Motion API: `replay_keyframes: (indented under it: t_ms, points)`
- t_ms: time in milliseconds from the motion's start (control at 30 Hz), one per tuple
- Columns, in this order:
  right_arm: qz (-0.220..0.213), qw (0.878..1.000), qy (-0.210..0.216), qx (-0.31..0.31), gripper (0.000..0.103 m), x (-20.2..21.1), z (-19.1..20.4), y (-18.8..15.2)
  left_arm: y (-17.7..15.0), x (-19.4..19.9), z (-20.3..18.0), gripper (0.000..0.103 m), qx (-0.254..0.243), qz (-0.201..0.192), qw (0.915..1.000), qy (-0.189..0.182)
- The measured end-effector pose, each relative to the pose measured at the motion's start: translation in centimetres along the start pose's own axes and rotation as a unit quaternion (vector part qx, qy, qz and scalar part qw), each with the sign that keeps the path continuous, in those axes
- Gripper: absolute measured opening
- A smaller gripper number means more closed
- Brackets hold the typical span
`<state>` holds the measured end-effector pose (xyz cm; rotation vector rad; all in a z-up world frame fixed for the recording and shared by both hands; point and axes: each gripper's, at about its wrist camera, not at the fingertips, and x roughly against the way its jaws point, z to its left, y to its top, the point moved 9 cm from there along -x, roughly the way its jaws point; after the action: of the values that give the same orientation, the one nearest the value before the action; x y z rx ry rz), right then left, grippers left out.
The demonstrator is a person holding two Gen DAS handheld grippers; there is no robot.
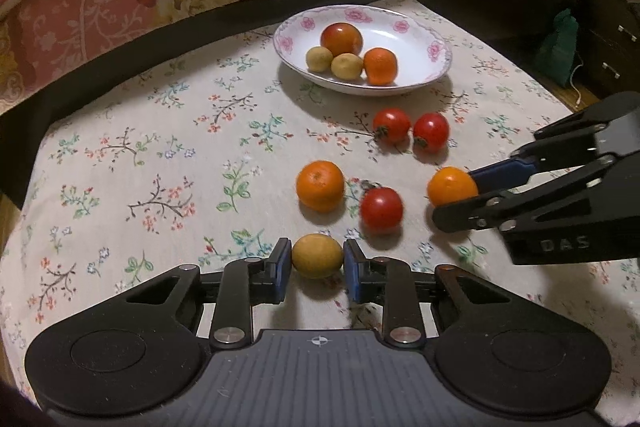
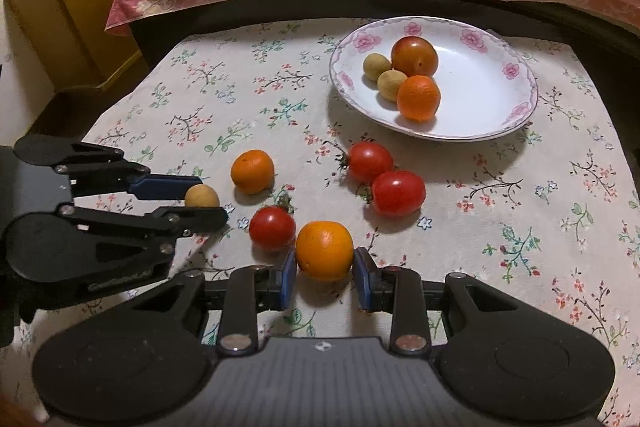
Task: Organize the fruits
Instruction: 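Carry the tangerine and brown fruit over the white plate with both tools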
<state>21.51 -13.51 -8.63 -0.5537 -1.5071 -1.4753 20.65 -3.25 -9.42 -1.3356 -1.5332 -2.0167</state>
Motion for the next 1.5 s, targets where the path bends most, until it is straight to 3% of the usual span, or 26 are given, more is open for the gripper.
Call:
replay_keyframes:
  t_ms: [700,767,900,1500]
  points:
    - [0.002,1.0,-0.005,0.021,0.031,-0.8,0.3,-0.3,-1.3,0.0,-0.7,0.046,-0.006,0.004,1.0,-0.004]
    - [0.002,1.0,-0.003,0.027,0.031,-0.9,0.3,-0.3,-1.3,0.0,-0.7,0.046,-0.006,0.004,1.0,-0.003]
    - [0.002,0.999,-0.002,0.035,0.031,-0.9,0.4,-0.2,-1.1,-0.1,-0.5,0.035,0.006,0.005,0.9999,-0.009]
    - [-0.028,0.999,-0.002,0.018,0.031,1.0,0.1,0.8,1.8,0.7,-1.3,0.035,0.001,-0.03,0.9995,-0.011]
